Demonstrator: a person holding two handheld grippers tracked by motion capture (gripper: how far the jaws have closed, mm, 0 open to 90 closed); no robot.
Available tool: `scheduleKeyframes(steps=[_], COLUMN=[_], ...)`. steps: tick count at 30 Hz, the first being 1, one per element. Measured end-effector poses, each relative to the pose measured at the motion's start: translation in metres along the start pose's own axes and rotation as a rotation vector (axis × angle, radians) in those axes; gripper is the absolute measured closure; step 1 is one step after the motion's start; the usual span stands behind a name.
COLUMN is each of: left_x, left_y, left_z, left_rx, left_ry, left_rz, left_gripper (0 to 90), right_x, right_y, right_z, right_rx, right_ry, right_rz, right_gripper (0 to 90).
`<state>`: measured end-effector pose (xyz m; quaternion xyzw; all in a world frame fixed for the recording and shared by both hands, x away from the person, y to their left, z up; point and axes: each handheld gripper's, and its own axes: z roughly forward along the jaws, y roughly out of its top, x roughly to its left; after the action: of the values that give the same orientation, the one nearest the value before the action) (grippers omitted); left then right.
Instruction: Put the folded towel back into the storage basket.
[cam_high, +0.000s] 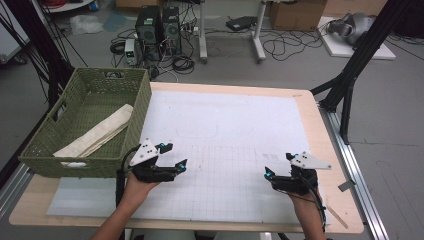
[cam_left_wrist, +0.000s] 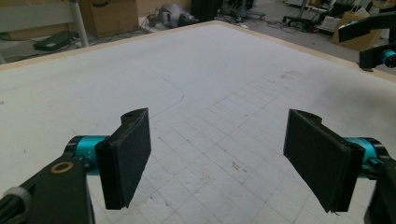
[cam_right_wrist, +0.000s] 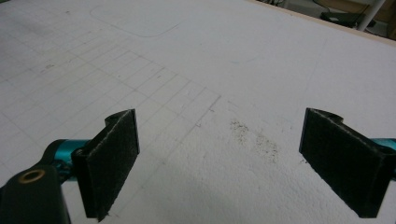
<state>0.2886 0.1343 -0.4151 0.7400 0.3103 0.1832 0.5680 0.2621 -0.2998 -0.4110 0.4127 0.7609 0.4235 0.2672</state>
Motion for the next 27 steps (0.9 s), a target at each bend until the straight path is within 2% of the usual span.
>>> scheduleKeyframes(steps=[11,27], left_x=[-0.0004,0.0023], left_y=[-0.0006,0.0017], left_z=[0.0022,0.0036], left_rx=[0.002,-0.013], left_ry=[0.015,0.020], left_rz=[0.006,0.004], left_gripper=[23.5,23.6], right_x=[-0.0067,-0.0050], right_y=[-0.0019,-0.0041], right_z=[-0.0027,-0.0056], right_rx=[-0.016,-0.012], right_ry=[0.005,-0.002], right_rz=[0.033,0.024], right_gripper=[11.3,11.4])
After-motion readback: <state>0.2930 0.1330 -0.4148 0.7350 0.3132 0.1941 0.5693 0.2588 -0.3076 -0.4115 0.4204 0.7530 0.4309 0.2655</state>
